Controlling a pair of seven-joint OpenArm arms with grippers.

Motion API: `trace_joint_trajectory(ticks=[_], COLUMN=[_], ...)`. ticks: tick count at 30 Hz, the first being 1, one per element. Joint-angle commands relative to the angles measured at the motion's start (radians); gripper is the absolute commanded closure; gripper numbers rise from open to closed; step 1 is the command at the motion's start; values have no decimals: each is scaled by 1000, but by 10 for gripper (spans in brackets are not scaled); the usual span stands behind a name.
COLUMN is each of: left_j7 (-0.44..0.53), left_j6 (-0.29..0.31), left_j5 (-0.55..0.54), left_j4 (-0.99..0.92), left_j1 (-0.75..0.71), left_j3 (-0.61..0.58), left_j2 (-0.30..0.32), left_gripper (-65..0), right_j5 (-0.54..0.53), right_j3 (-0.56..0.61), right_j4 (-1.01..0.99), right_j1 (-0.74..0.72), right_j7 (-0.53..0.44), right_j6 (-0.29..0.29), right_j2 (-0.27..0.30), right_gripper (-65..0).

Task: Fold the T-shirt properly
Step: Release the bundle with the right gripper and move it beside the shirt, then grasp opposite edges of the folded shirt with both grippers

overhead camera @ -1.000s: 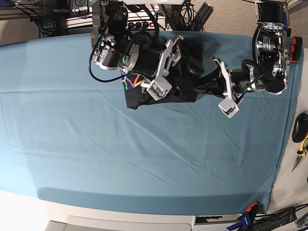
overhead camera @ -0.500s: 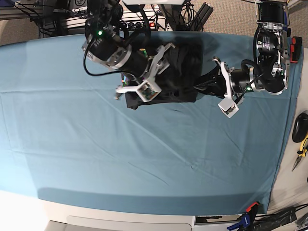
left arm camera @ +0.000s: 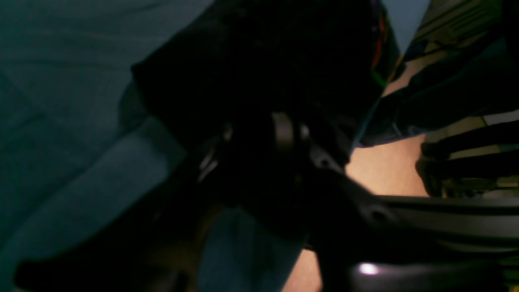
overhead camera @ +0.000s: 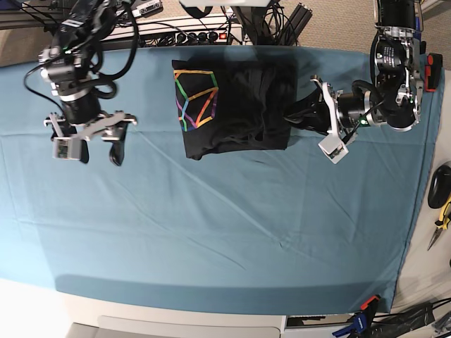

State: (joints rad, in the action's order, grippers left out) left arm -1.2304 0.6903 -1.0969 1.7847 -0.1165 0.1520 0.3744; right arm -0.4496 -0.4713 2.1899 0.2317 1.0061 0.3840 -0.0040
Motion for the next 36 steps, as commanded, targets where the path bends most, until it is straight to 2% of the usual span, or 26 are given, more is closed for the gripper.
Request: trace_joint_trajectory(ticks=[1,4,11,15,18,24,30,36], left_j7=[19,19,25,26,26,26,26,26], left_j6=[8,8,8,8,8,8,8,8], left_j5=[-21,-13,5,5,5,5,5,4], left_j4=[16,16,16,16,16,16,16,16], left_j1=[11,11,11,2,-3,-3,-3,-3], left_j3=[6,6,6,6,6,6,6,6], left_j2=[11,11,11,11,11,11,11,10], left_gripper=[-141,-141,-141,-141,-141,-141,-141,-141], right_j5=[-60,-198,-357,-424,-425,-504,-491,-457], right_j3=[-25,-62,-22,51,102,152,212,216], right_j4=[-16,-122,-384,-506,-558,-568,-568,-568], right_j1=[-23,-56,-180,-245,-289,-301,-301,-295], right_j7=[-1,54,195,233,255,280,272,269], right_j6=[0,10,98,114,113,135,136,136], right_j2=[4,4,6,51,71,60,28,29], right_gripper=[-431,-431,-431,-431,-431,-431,-431,-431])
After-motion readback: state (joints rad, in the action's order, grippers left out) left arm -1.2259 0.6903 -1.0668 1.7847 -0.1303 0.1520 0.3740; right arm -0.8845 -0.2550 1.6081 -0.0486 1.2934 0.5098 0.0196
